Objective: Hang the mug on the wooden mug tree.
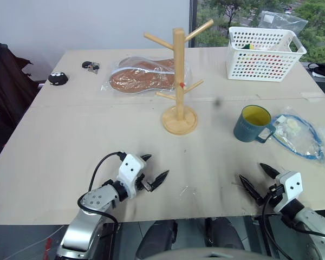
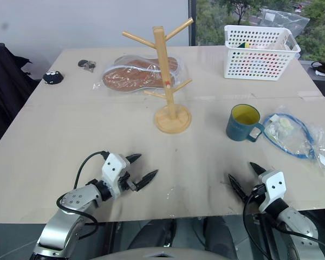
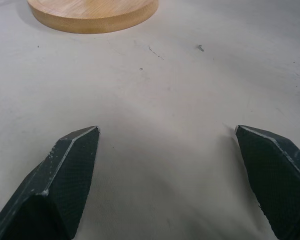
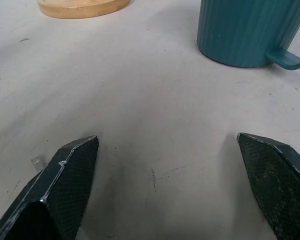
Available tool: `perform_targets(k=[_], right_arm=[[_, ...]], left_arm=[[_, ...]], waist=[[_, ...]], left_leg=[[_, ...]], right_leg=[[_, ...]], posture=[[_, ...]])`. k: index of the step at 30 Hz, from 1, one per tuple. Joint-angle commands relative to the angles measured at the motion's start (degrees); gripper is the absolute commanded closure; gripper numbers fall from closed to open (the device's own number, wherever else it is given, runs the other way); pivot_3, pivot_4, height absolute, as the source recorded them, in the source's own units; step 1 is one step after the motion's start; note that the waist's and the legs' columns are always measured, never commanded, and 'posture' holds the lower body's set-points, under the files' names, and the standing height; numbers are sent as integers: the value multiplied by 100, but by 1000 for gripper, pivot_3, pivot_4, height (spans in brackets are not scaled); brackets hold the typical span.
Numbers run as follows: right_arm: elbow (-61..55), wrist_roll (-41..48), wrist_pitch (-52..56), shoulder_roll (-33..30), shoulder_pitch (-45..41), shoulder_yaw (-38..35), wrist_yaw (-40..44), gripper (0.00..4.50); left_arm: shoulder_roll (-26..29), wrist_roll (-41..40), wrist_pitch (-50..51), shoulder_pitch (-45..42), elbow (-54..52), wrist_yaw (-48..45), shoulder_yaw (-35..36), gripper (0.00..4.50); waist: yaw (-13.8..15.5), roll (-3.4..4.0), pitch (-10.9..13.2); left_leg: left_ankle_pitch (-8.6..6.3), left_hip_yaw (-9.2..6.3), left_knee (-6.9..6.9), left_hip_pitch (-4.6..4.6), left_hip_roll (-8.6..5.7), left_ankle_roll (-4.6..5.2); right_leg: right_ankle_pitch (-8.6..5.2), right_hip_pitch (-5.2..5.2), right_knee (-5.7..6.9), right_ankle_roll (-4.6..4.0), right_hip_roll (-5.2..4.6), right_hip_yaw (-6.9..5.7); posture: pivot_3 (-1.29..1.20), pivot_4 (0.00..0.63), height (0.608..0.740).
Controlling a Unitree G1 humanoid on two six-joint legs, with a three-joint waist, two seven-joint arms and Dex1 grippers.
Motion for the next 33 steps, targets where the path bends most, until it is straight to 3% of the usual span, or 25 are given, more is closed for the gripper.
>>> perform_targets(k=[1, 16, 23, 27, 33], right_arm=[[-69, 3, -34, 1, -30, -4, -5, 42], [22, 13, -18, 47, -113, -57, -89, 42], [-68, -14, -24, 287, -262, -309, -608, 42], [-53, -70, 119, 399, -698, -510, -1158, 42], [20, -438, 466, 540, -1461, -571, -1988, 42]], left_arm=[[47, -118, 39, 8, -268, -45, 91, 0], [26, -180, -58, -51, -209, -177, 83, 0], [61, -168, -100, -239, -185, -299, 43, 0], [271, -202, -232, -878, -46, -722, 14, 0], [640, -937, 339, -1796, -411, -1667, -208, 0]], waist=[[0, 0, 0], [0, 1, 0], [2, 1, 1], [2, 5, 3], [-24, 7, 4]], left_leg=[[0, 0, 0, 0, 0, 0], [0, 0, 0, 0, 0, 0], [0, 1, 0, -1, 0, 0], [1, 0, 0, 0, 0, -2], [18, 0, -2, -4, 0, -30]], right_leg=[[0, 0, 0, 0, 0, 0], [0, 0, 0, 0, 0, 0], [0, 0, 0, 0, 0, 1], [1, -1, 3, -1, 2, 0], [6, -8, 5, -9, 5, -1]], posture=[[0, 150, 740], [0, 150, 740], [0, 150, 740], [0, 150, 740], [0, 150, 740]])
